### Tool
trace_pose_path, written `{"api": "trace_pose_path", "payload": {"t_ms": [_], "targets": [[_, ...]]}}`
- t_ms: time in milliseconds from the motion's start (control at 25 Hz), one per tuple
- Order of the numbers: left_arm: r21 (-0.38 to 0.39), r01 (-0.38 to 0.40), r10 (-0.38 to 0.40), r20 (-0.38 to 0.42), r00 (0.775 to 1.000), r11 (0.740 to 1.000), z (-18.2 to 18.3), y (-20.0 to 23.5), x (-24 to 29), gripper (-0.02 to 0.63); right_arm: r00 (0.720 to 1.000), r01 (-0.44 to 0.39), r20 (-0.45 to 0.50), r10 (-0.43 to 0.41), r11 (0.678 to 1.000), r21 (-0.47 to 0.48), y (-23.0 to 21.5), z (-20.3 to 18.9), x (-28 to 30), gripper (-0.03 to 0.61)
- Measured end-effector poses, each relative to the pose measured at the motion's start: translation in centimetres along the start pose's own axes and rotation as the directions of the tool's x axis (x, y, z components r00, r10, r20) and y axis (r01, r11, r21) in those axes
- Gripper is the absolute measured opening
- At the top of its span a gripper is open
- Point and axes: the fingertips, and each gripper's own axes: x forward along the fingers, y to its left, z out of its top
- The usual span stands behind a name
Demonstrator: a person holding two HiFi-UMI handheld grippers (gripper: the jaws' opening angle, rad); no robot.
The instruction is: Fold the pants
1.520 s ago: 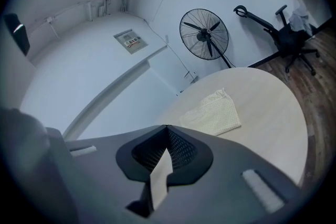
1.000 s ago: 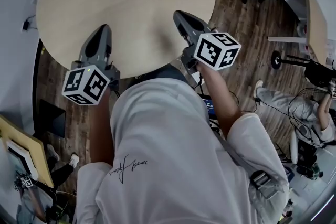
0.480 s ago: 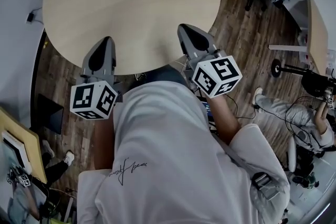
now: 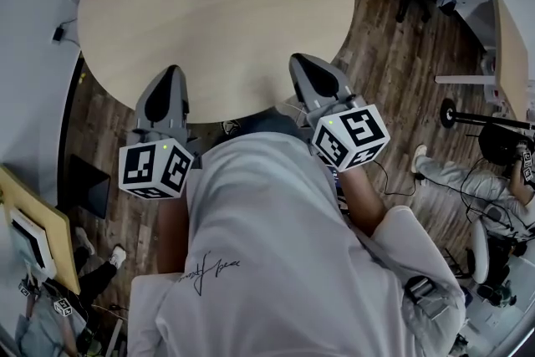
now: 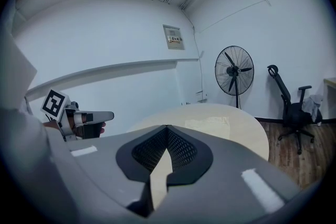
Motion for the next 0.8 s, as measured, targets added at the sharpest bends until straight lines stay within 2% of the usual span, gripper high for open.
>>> {"api": "trace_pose_path", "payload": {"t_ms": [120,400,560,800], "targets": [[0.002,-0.016,0.016,0.016,1.000,1.000,0.2,0.0,0.0,0.044,1.000,0.004,0.011,-0.004,1.000,0.008,-0.2,0.4,-0.3,-0.002],[0.005,-0.009,0.009,0.000,1.000,1.000,-0.5,0.0,0.3,0.044,1.000,-0.006,0.016,0.006,1.000,0.010,0.3,0.4,-0.3,-0.002],[0.001,0.002,-0.002,-0.008,1.000,1.000,-0.9,-0.4,0.6,0.044,1.000,0.018,0.011,-0.018,1.000,0.001,-0.1,0.2,-0.9,0.000],[0.012,-0.027,0.027,-0.008,1.000,1.000,-0.6,-0.3,0.2,0.044,0.999,0.033,0.024,-0.032,0.999,-0.006,0.1,0.4,-1.3,0.000]]}}
